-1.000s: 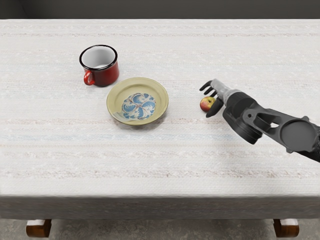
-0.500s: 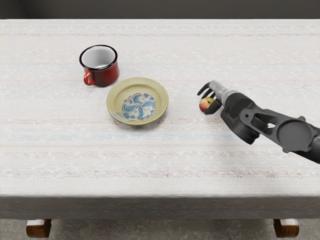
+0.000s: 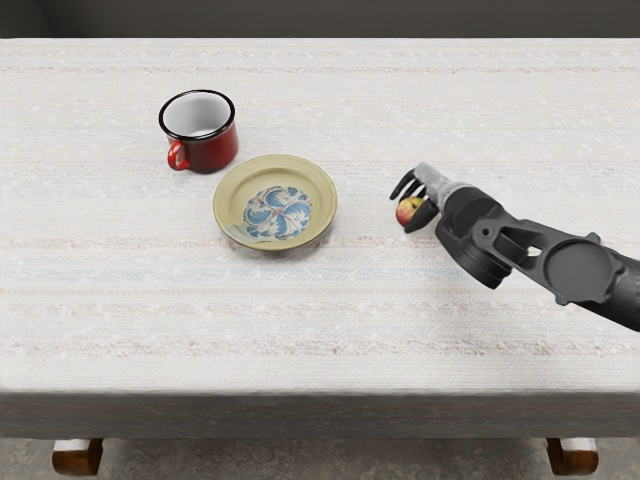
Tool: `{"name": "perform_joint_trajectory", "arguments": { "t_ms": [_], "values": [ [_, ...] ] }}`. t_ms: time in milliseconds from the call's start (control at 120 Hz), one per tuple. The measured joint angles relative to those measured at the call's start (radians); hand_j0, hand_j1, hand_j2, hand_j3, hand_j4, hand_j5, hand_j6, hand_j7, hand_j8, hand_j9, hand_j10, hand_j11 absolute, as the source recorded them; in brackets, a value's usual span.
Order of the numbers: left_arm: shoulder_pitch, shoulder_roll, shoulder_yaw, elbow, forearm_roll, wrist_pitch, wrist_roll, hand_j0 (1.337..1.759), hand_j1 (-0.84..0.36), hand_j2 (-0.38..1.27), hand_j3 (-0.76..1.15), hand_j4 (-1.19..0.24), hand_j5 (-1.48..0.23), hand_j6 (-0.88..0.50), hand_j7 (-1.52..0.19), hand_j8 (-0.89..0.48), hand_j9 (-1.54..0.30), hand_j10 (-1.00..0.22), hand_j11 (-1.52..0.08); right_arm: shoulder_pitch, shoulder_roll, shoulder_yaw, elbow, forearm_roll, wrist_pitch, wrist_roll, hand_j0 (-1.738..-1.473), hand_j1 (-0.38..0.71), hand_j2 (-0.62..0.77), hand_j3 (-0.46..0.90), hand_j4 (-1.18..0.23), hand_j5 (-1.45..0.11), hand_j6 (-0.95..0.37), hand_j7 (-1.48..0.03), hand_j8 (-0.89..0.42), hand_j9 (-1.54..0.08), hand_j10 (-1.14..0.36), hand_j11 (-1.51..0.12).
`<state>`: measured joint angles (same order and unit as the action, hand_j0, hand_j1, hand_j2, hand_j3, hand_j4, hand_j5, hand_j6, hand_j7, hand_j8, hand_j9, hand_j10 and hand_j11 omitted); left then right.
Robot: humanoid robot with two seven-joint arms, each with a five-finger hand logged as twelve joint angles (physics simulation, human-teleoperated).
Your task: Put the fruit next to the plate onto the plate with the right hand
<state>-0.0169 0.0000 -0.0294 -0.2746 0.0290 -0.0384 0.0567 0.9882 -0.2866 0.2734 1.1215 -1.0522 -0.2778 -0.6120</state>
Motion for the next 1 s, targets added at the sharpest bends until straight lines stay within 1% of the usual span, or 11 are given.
{"name": "perform_joint_trajectory", "arguments": {
  "t_ms": [50, 158, 342, 433, 575, 725, 808, 883, 950, 975, 1000],
  "values": [
    [0.0, 0.0, 0.0, 0.0, 0.0, 0.0, 0.0, 1.658, 0.35, 0.0, 0.0, 0.0, 0.0, 0.0, 0.0, 0.0, 0.0, 0.0, 0.0, 0.0, 0.0, 0.0, 0.001, 0.004, 0.0, 0.0, -1.649, 0.23, 0.03, 0.0, -0.65, -0.81, -0.49, -0.83, -0.38, -0.84, -0.56, -0.85],
    [0.0, 0.0, 0.0, 0.0, 0.0, 0.0, 0.0, 1.658, 0.35, 0.0, 0.0, 0.0, 0.0, 0.0, 0.0, 0.0, 0.0, 0.0, 0.0, 0.001, -0.008, 0.01, 0.009, 0.017, 0.002, 0.0, -1.651, 0.23, 0.07, 0.0, -0.65, -0.85, -0.5, -0.84, -0.37, -0.86, -0.56, -0.87],
    [0.0, 0.0, 0.0, 0.0, 0.0, 0.0, 0.0, 1.658, 0.35, 0.0, 0.0, 0.0, 0.0, 0.0, 0.0, 0.0, 0.0, 0.0, 0.0, 0.016, -0.008, 0.09, 0.015, 0.032, 0.017, 0.001, -1.653, 0.24, 0.09, 0.0, -0.63, -0.87, -0.5, -0.85, -0.36, -0.86, -0.55, -0.88],
    [0.0, 0.0, 0.0, 0.0, 0.0, 0.0, 0.0, 1.658, 0.35, 0.0, 0.0, 0.0, 0.0, 0.0, 0.0, 0.0, 0.0, 0.0, 0.0, 0.035, 0.0, 0.12, 0.04, 0.036, 0.042, 0.001, -1.653, 0.24, 0.09, 0.0, -0.63, -0.88, -0.5, -0.84, -0.36, -0.85, -0.55, -0.87],
    [0.0, 0.0, 0.0, 0.0, 0.0, 0.0, 0.0, 1.658, 0.35, 0.0, 0.0, 0.0, 0.0, 0.0, 0.0, 0.0, 0.0, 0.0, 0.0, 0.085, 0.044, 0.136, 0.063, 0.061, 0.083, 0.001, -1.654, 0.25, 0.1, 0.0, -0.62, -0.88, -0.5, -0.84, -0.36, -0.84, -0.55, -0.86],
    [0.0, 0.0, 0.0, 0.0, 0.0, 0.0, 0.0, 1.658, 0.35, 0.0, 0.0, 0.0, 0.0, 0.0, 0.0, 0.0, 0.0, 0.0, 0.0, 0.107, 0.115, 0.133, 0.068, 0.071, 0.103, 0.001, -1.655, 0.26, 0.13, 0.0, -0.62, -0.89, -0.49, -0.84, -0.36, -0.84, -0.55, -0.86],
    [0.0, 0.0, 0.0, 0.0, 0.0, 0.0, 0.0, 1.658, 0.35, 0.0, 0.0, 0.0, 0.0, 0.0, 0.0, 0.0, 0.0, 0.0, 0.0, 0.109, 0.155, 0.128, 0.053, 0.072, 0.107, 0.001, -1.656, 0.27, 0.15, 0.0, -0.62, -0.89, -0.49, -0.84, -0.36, -0.84, -0.55, -0.86],
    [0.0, 0.0, 0.0, 0.0, 0.0, 0.0, 0.0, 1.658, 0.35, 0.0, 0.0, 0.0, 0.0, 0.0, 0.0, 0.0, 0.0, 0.0, 0.0, 0.109, 0.201, 0.115, 0.008, 0.073, 0.109, 0.001, -1.657, 0.27, 0.16, 0.0, -0.62, -0.89, -0.49, -0.84, -0.35, -0.85, -0.55, -0.86],
    [0.0, 0.0, 0.0, 0.0, 0.0, 0.0, 0.0, 1.658, 0.35, 0.0, 0.0, 0.0, 0.0, 0.0, 0.0, 0.0, 0.0, 0.0, 0.0, 0.11, 0.235, 0.105, -0.028, 0.074, 0.114, 0.001, -1.658, 0.28, 0.21, 0.0, -0.61, -0.89, -0.49, -0.84, -0.35, -0.84, -0.54, -0.85],
    [0.0, 0.0, 0.0, 0.0, 0.0, 0.0, 0.0, 1.658, 0.35, 0.0, 0.0, 0.0, 0.0, 0.0, 0.0, 0.0, 0.0, 0.0, 0.0, 0.111, 0.243, 0.103, -0.037, 0.073, 0.118, 0.001, -1.658, 0.27, 0.18, 0.0, -0.59, -0.86, -0.48, -0.81, -0.36, -0.82, -0.53, -0.82],
    [0.0, 0.0, 0.0, 0.0, 0.0, 0.0, 0.0, 1.658, 0.35, 0.0, 0.0, 0.0, 0.0, 0.0, 0.0, 0.0, 0.0, 0.0, 0.0, 0.112, 0.249, 0.1, -0.043, 0.071, 0.12, 0.001, -1.658, 0.22, 0.16, 0.0, -0.54, -0.78, -0.44, -0.74, -0.33, -0.74, -0.49, -0.75]
  ]
}}
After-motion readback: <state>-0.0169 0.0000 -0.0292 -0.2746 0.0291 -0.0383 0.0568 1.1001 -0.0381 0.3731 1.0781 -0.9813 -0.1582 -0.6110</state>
